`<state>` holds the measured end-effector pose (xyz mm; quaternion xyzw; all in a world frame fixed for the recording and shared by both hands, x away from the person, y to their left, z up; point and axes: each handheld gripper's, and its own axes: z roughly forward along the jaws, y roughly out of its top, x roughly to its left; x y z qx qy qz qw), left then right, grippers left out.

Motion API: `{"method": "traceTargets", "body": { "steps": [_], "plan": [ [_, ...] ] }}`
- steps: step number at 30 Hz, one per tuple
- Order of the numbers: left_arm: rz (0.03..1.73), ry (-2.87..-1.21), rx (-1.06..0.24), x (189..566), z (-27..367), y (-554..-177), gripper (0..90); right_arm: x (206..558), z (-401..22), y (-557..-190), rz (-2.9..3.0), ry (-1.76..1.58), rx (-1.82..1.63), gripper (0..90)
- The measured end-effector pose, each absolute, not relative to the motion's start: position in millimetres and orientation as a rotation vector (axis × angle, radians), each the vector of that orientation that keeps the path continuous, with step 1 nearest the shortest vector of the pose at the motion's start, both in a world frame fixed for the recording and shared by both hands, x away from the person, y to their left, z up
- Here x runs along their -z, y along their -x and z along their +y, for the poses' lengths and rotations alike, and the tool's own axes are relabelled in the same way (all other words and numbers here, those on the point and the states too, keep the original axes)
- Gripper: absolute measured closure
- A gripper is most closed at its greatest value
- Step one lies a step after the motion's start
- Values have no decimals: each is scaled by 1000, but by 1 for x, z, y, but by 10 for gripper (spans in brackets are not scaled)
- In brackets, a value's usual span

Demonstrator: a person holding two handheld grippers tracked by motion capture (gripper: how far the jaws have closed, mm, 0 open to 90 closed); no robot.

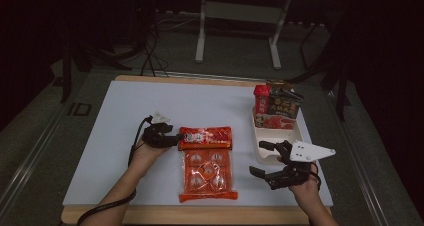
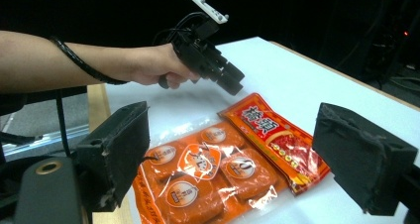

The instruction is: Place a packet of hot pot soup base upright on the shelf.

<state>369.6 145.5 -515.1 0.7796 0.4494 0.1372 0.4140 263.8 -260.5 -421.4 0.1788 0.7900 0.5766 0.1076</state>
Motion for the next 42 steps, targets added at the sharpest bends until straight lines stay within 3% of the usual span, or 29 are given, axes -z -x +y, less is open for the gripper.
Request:
{"method": "traceTargets", "body": {
  "steps": [16,23,29,38,42],
  "plan": [
    [1173,-2003,-229,536,130,-390,465,424,-263,-262,2354,-549,-1683,147],
    [1147,-2027,-189,538,123,-390,631,424,-267,-262,2348,-566,-1688,147],
    [1187,-2051,-194,536,117,-392,662,425,-266,-261,2350,-560,-1689,147],
    [1215,-2105,-195,531,106,-392,883,425,-265,-262,2353,-563,-1687,148],
    [1209,-2114,-242,526,103,-389,900,424,-265,-262,2349,-555,-1690,154]
  ]
}}
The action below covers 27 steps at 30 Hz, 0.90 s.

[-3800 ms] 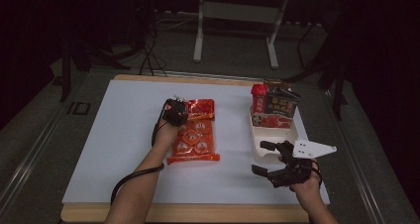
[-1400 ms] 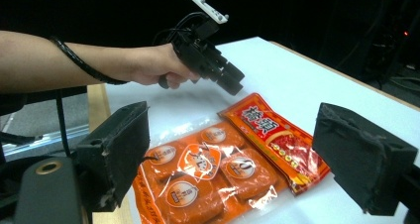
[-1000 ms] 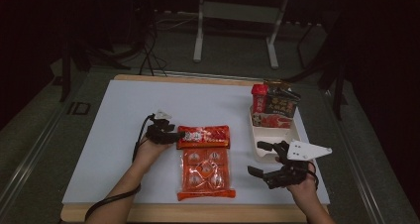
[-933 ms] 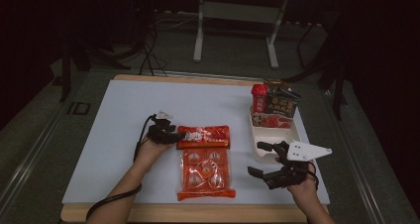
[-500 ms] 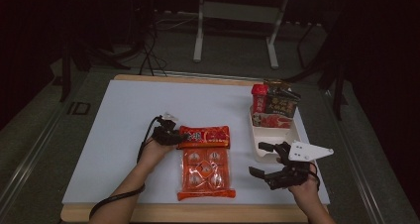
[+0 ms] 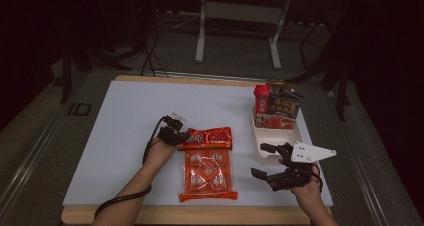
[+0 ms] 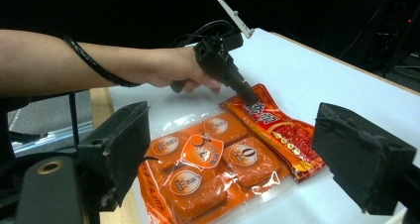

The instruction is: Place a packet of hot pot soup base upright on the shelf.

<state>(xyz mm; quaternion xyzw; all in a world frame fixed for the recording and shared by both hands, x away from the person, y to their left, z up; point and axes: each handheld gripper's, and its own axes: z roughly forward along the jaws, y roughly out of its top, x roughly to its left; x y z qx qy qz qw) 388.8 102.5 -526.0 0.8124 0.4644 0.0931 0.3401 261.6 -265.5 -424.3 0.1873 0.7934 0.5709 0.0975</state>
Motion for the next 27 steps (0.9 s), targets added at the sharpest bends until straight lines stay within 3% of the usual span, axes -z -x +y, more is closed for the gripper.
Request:
{"method": "traceTargets", "body": {
  "steps": [15,27],
  "plan": [
    [1054,-2074,-373,507,105,-369,900,425,-266,-263,2318,-586,-1664,142],
    [961,-2010,-381,486,114,-355,900,422,-268,-262,2267,-654,-1663,104]
  ]
}}
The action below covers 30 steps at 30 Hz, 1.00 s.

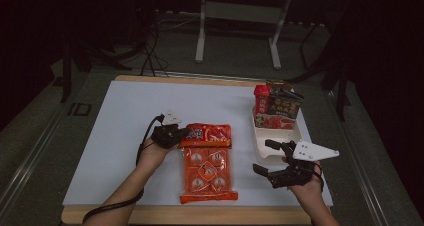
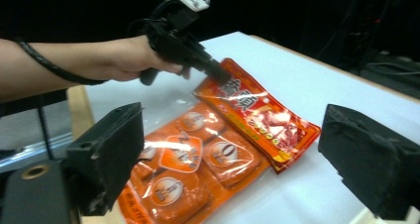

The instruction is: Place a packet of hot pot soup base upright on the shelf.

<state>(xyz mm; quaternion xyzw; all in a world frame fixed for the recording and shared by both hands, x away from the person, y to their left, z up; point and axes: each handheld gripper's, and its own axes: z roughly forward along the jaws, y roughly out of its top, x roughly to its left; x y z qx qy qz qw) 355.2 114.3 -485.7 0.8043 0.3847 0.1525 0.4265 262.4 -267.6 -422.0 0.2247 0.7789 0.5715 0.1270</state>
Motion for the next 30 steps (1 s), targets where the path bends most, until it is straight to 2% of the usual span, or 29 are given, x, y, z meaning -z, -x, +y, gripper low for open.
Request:
{"method": "traceTargets", "body": {
  "steps": [8,19,28,30],
  "plan": [
    [854,-1955,-388,460,115,-344,900,418,-269,-264,2240,-702,-1680,104],
    [700,-1902,-400,440,121,-325,900,416,-271,-268,2221,-727,-1660,147],
    [560,-1857,-399,427,123,-311,900,414,-263,-285,2230,-775,-1672,172],
    [525,-1847,-392,425,123,-308,900,414,-260,-291,2228,-792,-1671,210]
  ]
}}
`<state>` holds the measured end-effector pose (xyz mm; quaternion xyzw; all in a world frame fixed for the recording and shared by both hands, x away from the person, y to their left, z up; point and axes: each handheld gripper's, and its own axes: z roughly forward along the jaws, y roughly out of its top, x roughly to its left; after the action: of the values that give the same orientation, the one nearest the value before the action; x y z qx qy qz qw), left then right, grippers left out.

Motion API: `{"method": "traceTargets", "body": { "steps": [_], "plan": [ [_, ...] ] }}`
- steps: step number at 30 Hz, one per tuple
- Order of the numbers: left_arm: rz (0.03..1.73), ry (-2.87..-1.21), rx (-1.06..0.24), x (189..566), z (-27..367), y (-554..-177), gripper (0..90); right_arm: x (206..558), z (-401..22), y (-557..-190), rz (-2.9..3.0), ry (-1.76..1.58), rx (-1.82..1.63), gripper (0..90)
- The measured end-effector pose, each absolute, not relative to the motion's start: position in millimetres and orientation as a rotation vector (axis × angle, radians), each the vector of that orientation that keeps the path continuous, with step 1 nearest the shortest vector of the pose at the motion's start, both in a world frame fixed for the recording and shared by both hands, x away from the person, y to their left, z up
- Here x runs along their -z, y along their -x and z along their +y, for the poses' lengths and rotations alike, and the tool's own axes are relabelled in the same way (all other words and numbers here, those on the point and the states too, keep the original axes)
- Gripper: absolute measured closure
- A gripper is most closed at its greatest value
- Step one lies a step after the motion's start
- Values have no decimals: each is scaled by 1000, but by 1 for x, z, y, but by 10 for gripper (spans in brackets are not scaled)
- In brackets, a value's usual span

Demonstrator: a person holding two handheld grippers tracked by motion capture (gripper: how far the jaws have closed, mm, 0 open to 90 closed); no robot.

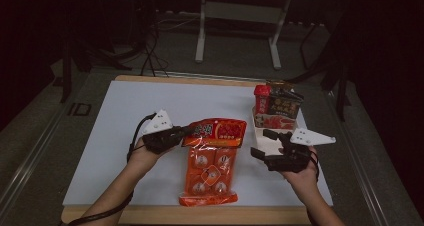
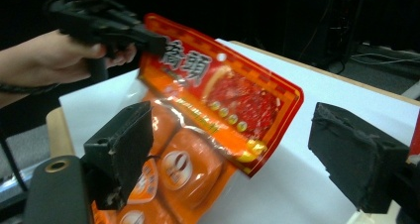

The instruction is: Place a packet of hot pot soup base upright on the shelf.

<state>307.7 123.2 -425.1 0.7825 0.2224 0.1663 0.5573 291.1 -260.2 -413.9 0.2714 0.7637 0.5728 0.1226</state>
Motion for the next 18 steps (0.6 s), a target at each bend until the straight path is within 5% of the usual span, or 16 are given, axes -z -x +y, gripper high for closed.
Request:
{"method": "traceTargets", "body": {
  "steps": [13,18],
  "plan": [
    [377,-1768,-360,426,131,-300,900,427,-244,-321,2276,-858,-1628,236],
    [330,-1734,-335,427,132,-299,900,433,-239,-328,2315,-836,-1652,340]
  ]
}}
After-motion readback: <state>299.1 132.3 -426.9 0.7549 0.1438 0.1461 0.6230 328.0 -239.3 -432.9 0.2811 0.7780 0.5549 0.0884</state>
